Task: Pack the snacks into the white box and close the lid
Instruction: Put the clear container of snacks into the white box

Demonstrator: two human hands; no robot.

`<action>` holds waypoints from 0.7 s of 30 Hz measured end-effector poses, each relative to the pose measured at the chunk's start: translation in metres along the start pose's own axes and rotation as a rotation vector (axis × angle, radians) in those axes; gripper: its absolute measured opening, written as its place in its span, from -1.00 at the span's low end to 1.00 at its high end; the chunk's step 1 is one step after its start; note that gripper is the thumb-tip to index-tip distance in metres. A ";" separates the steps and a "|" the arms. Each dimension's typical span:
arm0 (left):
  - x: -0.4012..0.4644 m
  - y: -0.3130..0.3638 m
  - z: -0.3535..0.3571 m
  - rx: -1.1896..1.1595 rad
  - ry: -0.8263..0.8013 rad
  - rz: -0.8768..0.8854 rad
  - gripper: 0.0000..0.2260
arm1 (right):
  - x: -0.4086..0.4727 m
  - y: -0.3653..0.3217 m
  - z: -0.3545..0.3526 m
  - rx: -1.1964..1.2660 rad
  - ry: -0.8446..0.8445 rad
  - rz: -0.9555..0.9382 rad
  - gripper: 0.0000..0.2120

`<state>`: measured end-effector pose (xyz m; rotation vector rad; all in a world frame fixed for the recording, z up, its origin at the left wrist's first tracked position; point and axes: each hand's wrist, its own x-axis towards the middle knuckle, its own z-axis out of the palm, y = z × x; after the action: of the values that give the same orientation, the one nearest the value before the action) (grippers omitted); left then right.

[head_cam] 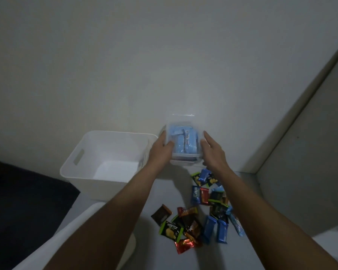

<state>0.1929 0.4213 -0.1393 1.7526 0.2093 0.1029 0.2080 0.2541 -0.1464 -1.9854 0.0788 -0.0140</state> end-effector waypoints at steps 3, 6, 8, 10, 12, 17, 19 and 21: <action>0.001 0.017 -0.031 -0.066 0.048 0.003 -0.57 | 0.001 -0.031 0.012 0.029 -0.011 -0.026 -0.54; 0.006 0.025 -0.065 -0.058 0.092 -0.017 -0.54 | 0.000 -0.060 0.031 0.063 -0.042 -0.045 -0.54; 0.009 0.026 -0.092 -0.064 0.113 -0.041 -0.53 | 0.001 -0.078 0.050 0.070 -0.078 -0.057 -0.52; 0.010 0.027 -0.120 -0.061 0.134 -0.063 -0.54 | 0.001 -0.094 0.071 0.074 -0.123 -0.058 -0.50; 0.012 0.024 -0.148 -0.063 0.148 -0.075 -0.55 | -0.001 -0.109 0.095 0.080 -0.174 -0.050 -0.48; 0.018 0.002 -0.208 -0.001 0.176 -0.146 -0.60 | -0.002 -0.125 0.154 0.096 -0.311 0.035 -0.50; 0.021 -0.012 -0.226 0.045 0.174 -0.200 -0.58 | -0.001 -0.123 0.177 0.087 -0.357 0.073 -0.50; 0.026 -0.026 -0.242 0.092 0.156 -0.256 -0.58 | 0.000 -0.118 0.200 0.082 -0.400 0.122 -0.50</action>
<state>0.1715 0.6641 -0.1194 1.7945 0.5579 0.0443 0.2230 0.4840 -0.1193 -1.8636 -0.0598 0.4497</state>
